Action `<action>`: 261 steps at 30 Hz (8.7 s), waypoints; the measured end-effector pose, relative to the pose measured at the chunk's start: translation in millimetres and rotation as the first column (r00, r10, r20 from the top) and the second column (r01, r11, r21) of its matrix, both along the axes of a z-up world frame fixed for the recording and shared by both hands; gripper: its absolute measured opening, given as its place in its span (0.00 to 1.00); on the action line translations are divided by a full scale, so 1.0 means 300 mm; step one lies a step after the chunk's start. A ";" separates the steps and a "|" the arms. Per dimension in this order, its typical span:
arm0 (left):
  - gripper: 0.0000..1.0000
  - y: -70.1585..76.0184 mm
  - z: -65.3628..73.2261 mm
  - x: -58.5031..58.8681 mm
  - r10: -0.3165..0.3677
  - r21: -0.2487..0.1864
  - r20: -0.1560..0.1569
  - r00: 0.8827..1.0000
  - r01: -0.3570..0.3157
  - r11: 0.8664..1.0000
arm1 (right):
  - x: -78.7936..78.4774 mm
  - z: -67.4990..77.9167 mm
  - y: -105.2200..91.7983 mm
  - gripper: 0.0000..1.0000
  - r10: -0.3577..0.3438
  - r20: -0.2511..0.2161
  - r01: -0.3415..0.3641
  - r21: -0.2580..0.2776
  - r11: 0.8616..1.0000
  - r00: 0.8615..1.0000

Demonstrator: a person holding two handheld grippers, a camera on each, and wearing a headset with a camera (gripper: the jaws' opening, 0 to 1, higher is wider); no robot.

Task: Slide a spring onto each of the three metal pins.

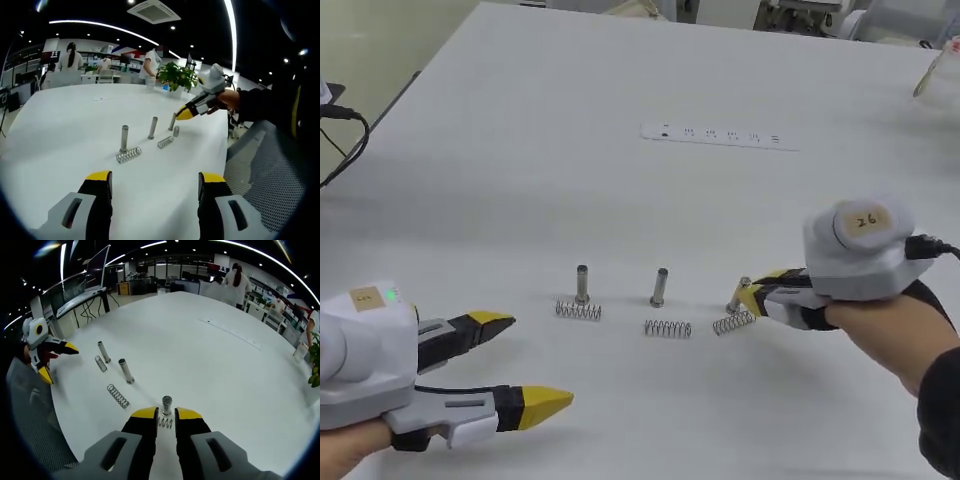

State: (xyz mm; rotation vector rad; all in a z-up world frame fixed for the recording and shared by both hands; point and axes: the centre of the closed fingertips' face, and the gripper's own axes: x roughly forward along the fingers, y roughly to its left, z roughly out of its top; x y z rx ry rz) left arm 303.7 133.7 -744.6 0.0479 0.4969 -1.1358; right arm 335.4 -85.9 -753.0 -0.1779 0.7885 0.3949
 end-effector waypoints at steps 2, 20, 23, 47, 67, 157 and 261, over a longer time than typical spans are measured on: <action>0.66 0.000 0.000 0.000 0.000 0.001 0.000 1.000 0.000 1.000 | -0.013 -0.018 -0.007 0.13 0.011 -0.015 -0.011 -0.004 1.000 1.000; 0.65 0.005 -0.002 0.001 0.003 0.007 -0.002 1.000 -0.003 1.000 | -0.045 -0.096 -0.012 0.19 0.075 -0.097 -0.072 0.028 0.997 0.992; 0.65 0.005 -0.004 0.000 0.001 0.008 -0.003 1.000 -0.001 1.000 | -0.047 -0.092 0.000 0.20 0.100 -0.092 -0.097 0.033 0.995 0.991; 0.64 0.007 -0.006 -0.001 0.004 0.013 -0.006 1.000 -0.004 1.000 | -0.059 -0.123 0.039 0.26 0.236 -0.130 -0.235 0.028 0.972 0.963; 0.63 0.006 0.000 -0.004 0.002 0.008 -0.007 1.000 -0.002 1.000 | -0.123 -0.141 0.041 0.26 0.300 -0.162 -0.312 -0.055 0.948 0.940; 0.16 -0.216 0.116 -0.153 -0.461 0.099 0.174 0.870 0.450 0.887 | -0.279 0.083 0.497 0.08 0.760 -0.228 -0.789 -0.071 0.610 0.608; 0.11 -0.240 0.107 -0.153 -0.440 0.040 0.137 0.887 0.439 0.898 | -0.257 0.200 0.509 0.08 0.736 -0.176 -0.753 -0.053 0.656 0.654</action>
